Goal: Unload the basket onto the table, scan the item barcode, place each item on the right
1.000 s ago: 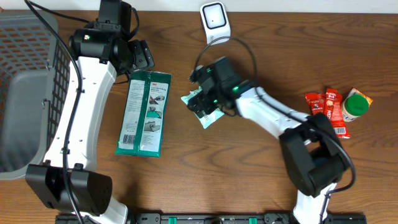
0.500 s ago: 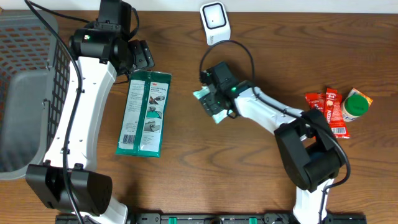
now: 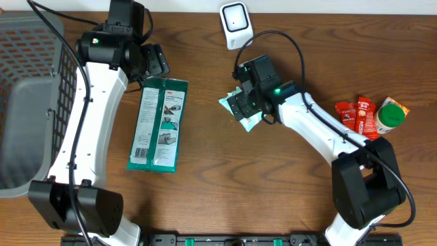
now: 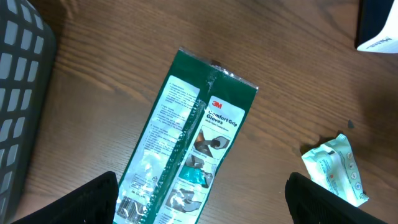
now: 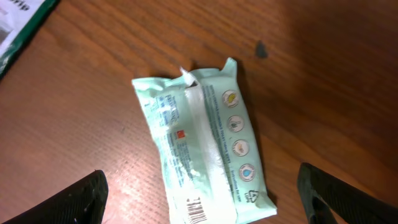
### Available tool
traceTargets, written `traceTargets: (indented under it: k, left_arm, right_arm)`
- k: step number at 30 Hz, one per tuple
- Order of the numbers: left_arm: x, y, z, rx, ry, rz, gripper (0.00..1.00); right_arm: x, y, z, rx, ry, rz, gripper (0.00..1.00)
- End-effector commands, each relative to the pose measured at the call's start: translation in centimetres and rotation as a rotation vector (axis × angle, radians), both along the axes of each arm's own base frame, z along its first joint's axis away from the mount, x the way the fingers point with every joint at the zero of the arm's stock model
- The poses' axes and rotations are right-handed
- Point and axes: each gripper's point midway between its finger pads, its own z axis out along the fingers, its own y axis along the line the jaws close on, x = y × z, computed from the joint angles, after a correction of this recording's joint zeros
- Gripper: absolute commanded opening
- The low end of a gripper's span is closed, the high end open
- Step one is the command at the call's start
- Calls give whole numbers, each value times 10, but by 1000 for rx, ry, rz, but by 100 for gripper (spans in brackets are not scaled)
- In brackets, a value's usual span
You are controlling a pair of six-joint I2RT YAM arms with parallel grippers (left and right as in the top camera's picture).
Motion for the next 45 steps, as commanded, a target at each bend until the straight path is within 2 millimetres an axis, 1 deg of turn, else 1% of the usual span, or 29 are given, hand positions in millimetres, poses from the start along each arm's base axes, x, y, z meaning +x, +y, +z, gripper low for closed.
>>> traceTargets:
  k: [1, 7, 13, 15, 19, 21, 24, 27, 29, 34, 39, 42, 45]
  left_arm:
    - [-1, 4, 5, 16, -12, -3, 86]
    - [-1, 4, 5, 15, -12, -3, 86]
    - [-1, 4, 5, 16, -12, -3, 86]
    - [-1, 4, 5, 16, -12, -3, 86]
    - [-1, 4, 5, 15, -12, -3, 86]
    - [-1, 4, 5, 16, -12, -3, 86]
    - [-1, 4, 5, 15, -12, -3, 86]
    - [-1, 4, 5, 15, -12, -3, 86]
    - [-1, 4, 5, 15, -12, -3, 86]
    - [-1, 4, 5, 16, -12, -3, 86]
    - [-1, 4, 5, 15, -12, -3, 86]
    - [-1, 4, 5, 15, -12, -3, 86]
    - [-1, 4, 5, 15, -12, -3, 86]
  right_arm:
    - [-1, 5, 2, 76, 32, 54, 93]
    - [3, 0, -15, 62, 55, 45, 94]
    - [7, -13, -44, 44, 109, 17, 95]
    - [4, -10, -51, 81, 146, 27, 93]
    - [-8, -2, -48, 174, 218, 60, 88]
    - [-19, 1, -48, 207, 269, 69, 86]
    - [-32, -2, -51, 201, 340, 41, 84]
    - [-45, 4, -43, 252, 401, 51, 80]
    - [-49, 5, -37, 258, 422, 48, 79]
    - [-36, -9, -32, 219, 387, -50, 80]
    - [-21, -8, -27, 251, 342, -84, 81]
    - [-3, -10, -25, 246, 272, -125, 82]
    - [20, -19, -23, 214, 181, -205, 83]
